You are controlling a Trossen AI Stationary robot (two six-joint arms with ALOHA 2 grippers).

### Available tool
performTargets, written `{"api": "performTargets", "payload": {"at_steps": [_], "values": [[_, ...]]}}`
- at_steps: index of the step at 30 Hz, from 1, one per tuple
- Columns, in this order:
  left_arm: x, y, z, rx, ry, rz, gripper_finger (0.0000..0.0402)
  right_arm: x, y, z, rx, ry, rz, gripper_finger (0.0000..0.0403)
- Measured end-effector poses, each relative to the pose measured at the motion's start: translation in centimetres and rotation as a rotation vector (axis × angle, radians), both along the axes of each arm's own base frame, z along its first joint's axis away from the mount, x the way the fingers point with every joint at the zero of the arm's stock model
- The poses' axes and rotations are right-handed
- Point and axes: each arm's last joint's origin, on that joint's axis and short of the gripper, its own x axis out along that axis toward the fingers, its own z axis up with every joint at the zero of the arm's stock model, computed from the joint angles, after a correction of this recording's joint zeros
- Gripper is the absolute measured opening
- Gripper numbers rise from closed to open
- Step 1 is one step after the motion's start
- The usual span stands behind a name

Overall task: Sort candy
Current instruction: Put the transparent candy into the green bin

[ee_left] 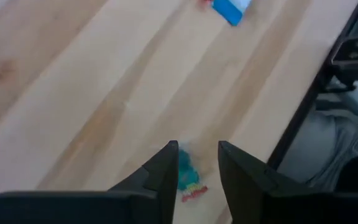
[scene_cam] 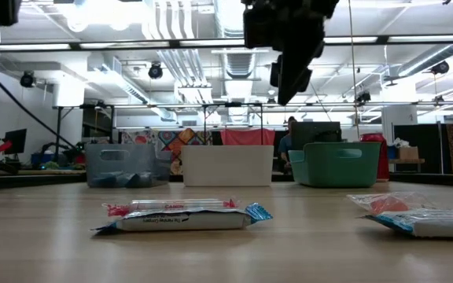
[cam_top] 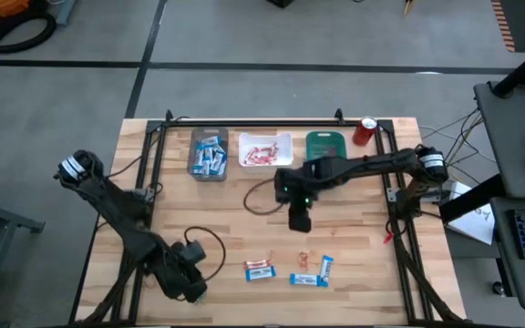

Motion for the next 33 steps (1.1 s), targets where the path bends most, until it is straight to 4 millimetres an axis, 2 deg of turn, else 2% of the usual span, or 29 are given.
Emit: {"api": "performTargets", "payload": {"at_steps": [4, 10, 15, 21, 25, 30, 33], "values": [[0.5, -1.1, -0.3, 0.007, 0.048, 0.001, 0.0130, -0.2, 2.7, 0.0, 0.027, 0.026, 0.003, 0.0152], [1.4, -2.5, -2.1, 0.079, 0.152, -0.007, 0.0195, -0.8, 6.8, 0.0, 0.034, 0.057, 0.009, 0.0153], [2.1, -3.9, -3.4, 0.088, 0.208, -0.035, 0.0222, -1.7, 10.0, -0.1, 0.025, 0.079, -0.004, 0.0153], [2.5, -5.1, -4.5, 0.113, 0.222, -0.063, 0.0211, -2.7, 12.9, -0.1, -0.010, 0.082, -0.042, 0.0155], [2.4, -5.1, -5.1, 0.145, 0.223, -0.095, 0.0196, -3.3, 14.3, -0.1, -0.036, 0.077, -0.081, 0.0155], [2.4, -4.8, -5.4, 0.190, 0.207, -0.149, 0.0178, -3.9, 15.6, -0.1, -0.056, 0.069, -0.123, 0.0155], [2.5, -4.8, -5.3, 0.207, 0.199, -0.195, 0.0154, -4.1, 15.9, -0.1, -0.054, 0.070, -0.148, 0.0155]]}}
